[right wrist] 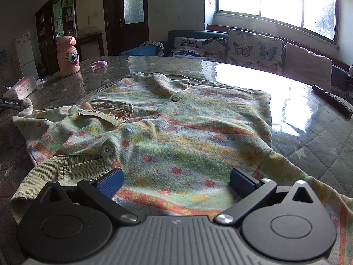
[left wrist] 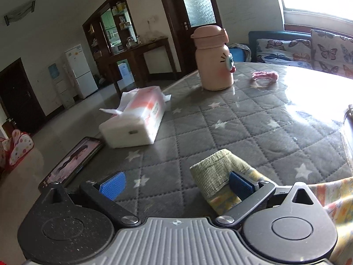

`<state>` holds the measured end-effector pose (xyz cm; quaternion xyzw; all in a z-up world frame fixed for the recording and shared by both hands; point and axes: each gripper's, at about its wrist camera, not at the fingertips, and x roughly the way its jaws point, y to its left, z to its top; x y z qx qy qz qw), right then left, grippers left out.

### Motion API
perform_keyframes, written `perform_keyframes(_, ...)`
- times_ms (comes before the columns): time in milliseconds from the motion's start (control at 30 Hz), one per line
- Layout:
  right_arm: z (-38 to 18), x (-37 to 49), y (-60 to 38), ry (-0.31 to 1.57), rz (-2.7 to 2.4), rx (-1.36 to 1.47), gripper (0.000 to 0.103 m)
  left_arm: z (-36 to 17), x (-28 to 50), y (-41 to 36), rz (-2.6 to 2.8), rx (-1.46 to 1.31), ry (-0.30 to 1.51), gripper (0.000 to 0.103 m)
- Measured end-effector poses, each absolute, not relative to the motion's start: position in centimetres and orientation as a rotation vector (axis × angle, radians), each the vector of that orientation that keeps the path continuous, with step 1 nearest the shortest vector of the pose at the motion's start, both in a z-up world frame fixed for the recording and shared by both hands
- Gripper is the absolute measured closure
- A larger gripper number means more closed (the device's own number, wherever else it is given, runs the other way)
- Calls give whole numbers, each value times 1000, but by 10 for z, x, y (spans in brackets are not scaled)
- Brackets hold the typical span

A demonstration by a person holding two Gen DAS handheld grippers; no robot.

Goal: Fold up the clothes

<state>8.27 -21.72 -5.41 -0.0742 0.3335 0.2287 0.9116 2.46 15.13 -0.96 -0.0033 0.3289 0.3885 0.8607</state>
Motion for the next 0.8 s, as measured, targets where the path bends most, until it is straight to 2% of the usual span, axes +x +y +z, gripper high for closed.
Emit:
perform_keyframes(367, -54, 83, -217, 687, 471, -153, 0, -15, -11, 177, 918, -44, 731, 2)
perform_keyframes(633, -54, 83, -217, 688, 471, -154, 0, 22, -14, 171, 808, -99, 612, 2)
perform_keyframes(800, -54, 83, -217, 688, 471, -154, 0, 26, 10, 156, 702, -106, 606, 1)
